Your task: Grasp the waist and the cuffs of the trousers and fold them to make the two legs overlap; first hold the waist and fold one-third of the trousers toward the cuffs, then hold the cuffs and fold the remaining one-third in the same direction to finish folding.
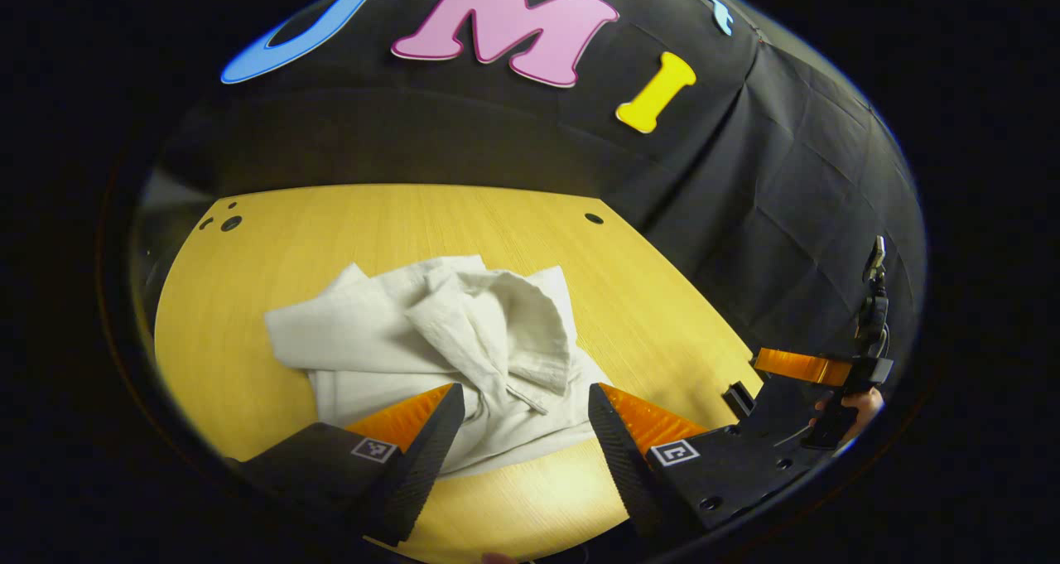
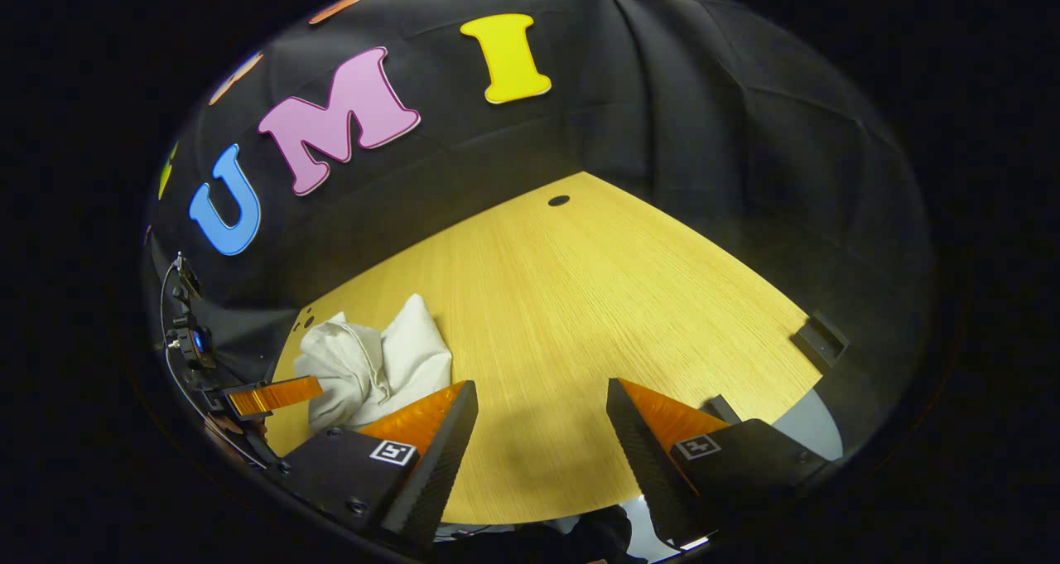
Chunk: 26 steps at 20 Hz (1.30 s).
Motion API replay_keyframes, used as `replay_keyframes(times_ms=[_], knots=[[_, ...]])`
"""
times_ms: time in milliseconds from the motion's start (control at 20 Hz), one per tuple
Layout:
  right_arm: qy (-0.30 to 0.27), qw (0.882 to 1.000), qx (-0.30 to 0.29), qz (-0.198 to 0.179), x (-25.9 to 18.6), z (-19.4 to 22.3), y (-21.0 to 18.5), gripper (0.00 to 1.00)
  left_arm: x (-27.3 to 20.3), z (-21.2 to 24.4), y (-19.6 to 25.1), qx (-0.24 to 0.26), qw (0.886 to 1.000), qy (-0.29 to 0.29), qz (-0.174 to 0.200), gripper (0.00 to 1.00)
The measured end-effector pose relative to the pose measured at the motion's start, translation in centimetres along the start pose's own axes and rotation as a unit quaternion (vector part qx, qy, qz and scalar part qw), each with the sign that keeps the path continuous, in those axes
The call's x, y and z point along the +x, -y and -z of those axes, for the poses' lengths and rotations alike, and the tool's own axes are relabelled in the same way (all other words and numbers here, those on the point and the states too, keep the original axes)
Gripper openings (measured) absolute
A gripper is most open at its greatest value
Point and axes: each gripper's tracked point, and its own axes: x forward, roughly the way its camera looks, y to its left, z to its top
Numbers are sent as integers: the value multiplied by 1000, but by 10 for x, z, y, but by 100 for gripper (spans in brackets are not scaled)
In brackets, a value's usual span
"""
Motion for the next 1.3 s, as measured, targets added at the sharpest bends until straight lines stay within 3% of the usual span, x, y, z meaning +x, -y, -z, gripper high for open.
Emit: replay_keyframes(times_ms=[300,750,950,1300], knots=[[30,998,-38,-37,8,-21,-48,97,-43,-39,-33,-25,997,68,-32,95],[54,991,-72,-97,18,-47,-105,99,-105,-32,-90,-67,985,113,-111,95],[43,990,-78,-107,25,-43,-110,98,-127,-22,-110,-93,978,123,-142,95],[30,990,-81,-114,29,-39,-113,99,-138,7,-123,-123,973,105,-165,95]])
